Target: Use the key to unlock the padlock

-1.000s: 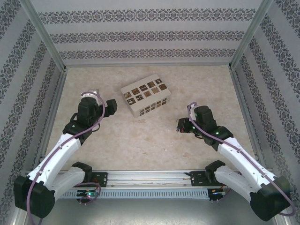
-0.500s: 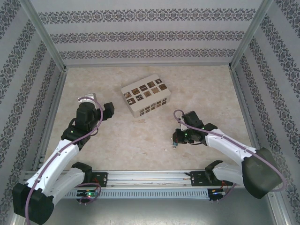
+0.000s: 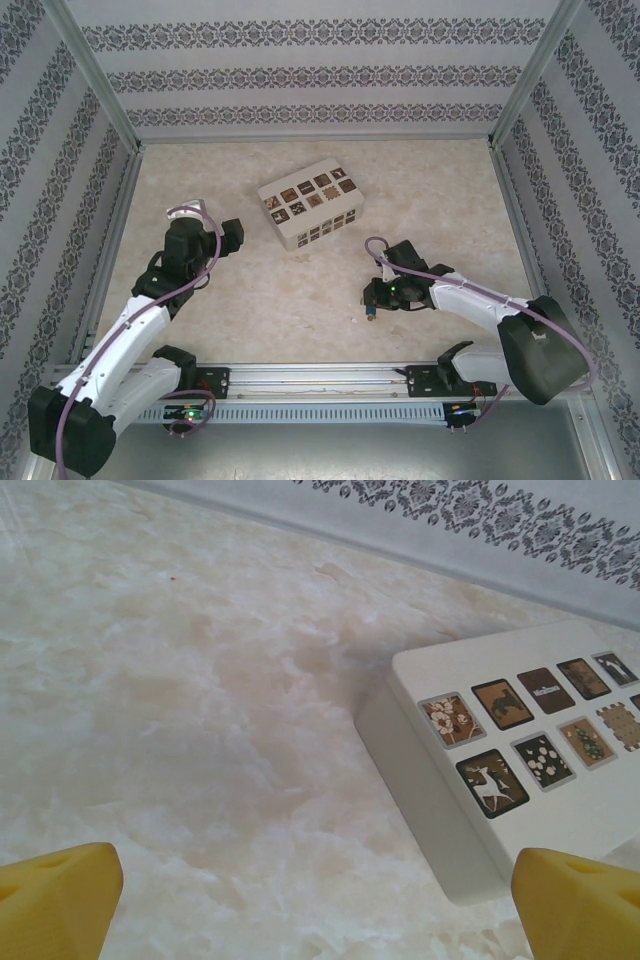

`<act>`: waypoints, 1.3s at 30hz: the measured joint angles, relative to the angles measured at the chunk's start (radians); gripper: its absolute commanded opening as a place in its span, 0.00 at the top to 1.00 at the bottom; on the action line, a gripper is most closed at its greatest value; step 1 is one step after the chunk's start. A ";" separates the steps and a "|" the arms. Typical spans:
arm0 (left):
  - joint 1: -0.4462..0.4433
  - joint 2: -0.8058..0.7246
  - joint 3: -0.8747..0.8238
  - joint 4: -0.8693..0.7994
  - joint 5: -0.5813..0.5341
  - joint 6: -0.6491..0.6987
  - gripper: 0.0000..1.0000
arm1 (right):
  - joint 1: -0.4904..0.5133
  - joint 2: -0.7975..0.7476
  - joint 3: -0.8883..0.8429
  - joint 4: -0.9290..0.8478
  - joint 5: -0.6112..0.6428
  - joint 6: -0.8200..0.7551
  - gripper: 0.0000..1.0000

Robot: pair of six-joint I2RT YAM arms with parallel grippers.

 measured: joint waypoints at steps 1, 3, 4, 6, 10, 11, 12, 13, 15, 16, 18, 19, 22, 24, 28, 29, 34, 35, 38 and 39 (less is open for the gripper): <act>0.000 0.002 0.000 0.000 -0.001 0.000 0.00 | 0.000 0.000 0.000 0.002 0.000 0.000 0.75; 0.000 0.006 0.001 0.000 -0.003 0.001 0.01 | -0.010 0.000 0.001 0.003 0.000 -0.002 0.72; 0.002 0.007 0.003 0.000 -0.005 0.001 0.01 | -0.014 0.000 0.002 0.003 0.000 -0.004 0.72; 0.008 0.009 0.008 0.000 -0.010 0.004 0.00 | -0.028 -0.009 0.012 -0.005 0.001 -0.008 0.69; 0.020 0.011 0.014 0.000 -0.028 0.010 0.01 | -0.053 -0.058 0.053 -0.024 0.009 -0.034 0.62; 0.025 0.011 0.014 0.000 -0.034 0.011 0.01 | -0.060 -0.077 0.067 -0.029 0.016 -0.042 0.59; 0.028 0.011 0.014 0.000 -0.038 0.012 0.01 | -0.070 -0.099 0.082 -0.034 0.025 -0.054 0.57; 0.032 0.011 0.014 0.000 -0.043 0.012 0.01 | -0.080 -0.116 0.093 -0.036 0.031 -0.063 0.55; 0.039 0.010 0.014 0.000 -0.060 0.015 0.01 | -0.108 -0.156 0.120 -0.043 0.045 -0.089 0.51; 0.041 0.010 0.014 0.000 -0.069 0.017 0.01 | -0.123 -0.171 0.132 -0.047 0.053 -0.103 0.49; 0.049 0.010 0.013 0.000 -0.090 0.024 0.01 | -0.162 -0.200 0.155 -0.049 0.075 -0.133 0.46; 0.053 0.010 0.013 0.001 -0.099 0.029 0.01 | -0.178 -0.209 0.163 -0.049 0.085 -0.147 0.45; 0.068 0.005 -0.010 0.026 -0.136 0.057 0.01 | -0.238 -0.237 0.175 -0.043 0.119 -0.198 0.40; 0.084 0.004 -0.042 0.065 -0.162 0.088 0.01 | -0.285 -0.253 0.179 -0.042 0.150 -0.230 0.35; 0.125 0.016 -0.105 0.151 -0.197 0.160 0.01 | -0.353 -0.282 0.179 -0.023 0.209 -0.288 0.18; 0.138 0.027 -0.119 0.183 -0.202 0.181 0.01 | -0.369 -0.292 0.174 -0.002 0.227 -0.300 0.14; 0.171 0.118 -0.185 0.370 -0.196 0.275 0.01 | -0.430 -0.336 0.078 0.141 0.288 -0.348 0.02; 0.172 0.144 -0.202 0.421 -0.186 0.296 0.01 | -0.440 -0.336 0.048 0.177 0.297 -0.354 0.02; 0.176 0.231 -0.240 0.553 -0.159 0.346 0.01 | -0.459 -0.330 -0.036 0.277 0.324 -0.376 0.02; 0.177 0.265 -0.248 0.596 -0.153 0.358 0.01 | -0.463 -0.324 -0.059 0.312 0.332 -0.385 0.02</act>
